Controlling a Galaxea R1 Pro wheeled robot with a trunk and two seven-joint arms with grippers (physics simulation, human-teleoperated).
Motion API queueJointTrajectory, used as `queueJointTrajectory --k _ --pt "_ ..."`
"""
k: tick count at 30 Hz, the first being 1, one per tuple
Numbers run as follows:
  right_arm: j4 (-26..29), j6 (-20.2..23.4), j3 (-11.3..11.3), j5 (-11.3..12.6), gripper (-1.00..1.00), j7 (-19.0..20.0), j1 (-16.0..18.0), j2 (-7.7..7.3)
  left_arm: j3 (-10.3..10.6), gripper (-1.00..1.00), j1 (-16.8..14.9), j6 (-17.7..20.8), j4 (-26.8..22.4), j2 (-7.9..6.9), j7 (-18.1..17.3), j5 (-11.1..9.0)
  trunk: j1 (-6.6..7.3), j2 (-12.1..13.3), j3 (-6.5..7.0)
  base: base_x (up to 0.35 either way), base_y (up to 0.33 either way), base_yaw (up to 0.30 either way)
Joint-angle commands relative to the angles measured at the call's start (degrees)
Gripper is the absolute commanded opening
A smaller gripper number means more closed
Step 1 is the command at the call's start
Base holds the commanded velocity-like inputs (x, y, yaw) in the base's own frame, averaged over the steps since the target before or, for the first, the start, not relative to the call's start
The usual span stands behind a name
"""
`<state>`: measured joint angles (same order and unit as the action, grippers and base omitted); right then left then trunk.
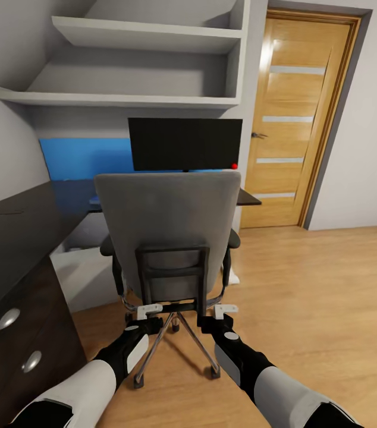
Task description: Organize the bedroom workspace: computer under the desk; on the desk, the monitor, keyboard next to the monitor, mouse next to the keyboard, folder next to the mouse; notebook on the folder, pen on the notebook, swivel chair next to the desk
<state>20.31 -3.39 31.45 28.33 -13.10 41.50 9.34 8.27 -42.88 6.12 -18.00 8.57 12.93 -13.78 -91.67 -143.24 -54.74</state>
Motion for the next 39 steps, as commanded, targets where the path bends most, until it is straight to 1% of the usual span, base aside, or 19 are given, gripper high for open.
queueJointTrajectory --k 1,13,28,34,39 --pt "0.0 -0.3 0.4 0.4 1.0 -0.3 0.1 -0.03 0.4 1.0 0.0 0.3 -0.1 -0.05 0.4 -0.5 -0.03 0.0 -0.05 0.322 0.0 0.0" --pt "0.0 -0.3 0.4 0.4 1.0 -0.3 0.1 -0.03 0.4 1.0 0.0 0.3 -0.1 -0.07 0.3 -0.5 -0.03 0.0 -0.05 0.322 -0.001 0.0" --pt "-0.1 -0.4 0.4 0.4 1.0 -0.3 0.1 -0.03 0.4 1.0 0.0 0.3 -0.1 -0.14 0.3 -0.5 -0.03 0.0 -0.05 0.319 -0.051 0.0" --pt "0.0 -0.4 0.4 0.4 1.0 -0.3 0.1 -0.03 0.4 1.0 0.0 0.3 -0.2 -0.14 0.3 -0.5 -0.03 0.0 -0.05 0.195 -0.003 0.0" --pt "0.0 -0.4 0.4 0.4 1.0 -0.3 0.1 -0.03 0.4 1.0 0.0 0.1 -0.2 -0.14 0.3 -0.5 -0.03 0.0 -0.05 0.009 0.0 0.0"
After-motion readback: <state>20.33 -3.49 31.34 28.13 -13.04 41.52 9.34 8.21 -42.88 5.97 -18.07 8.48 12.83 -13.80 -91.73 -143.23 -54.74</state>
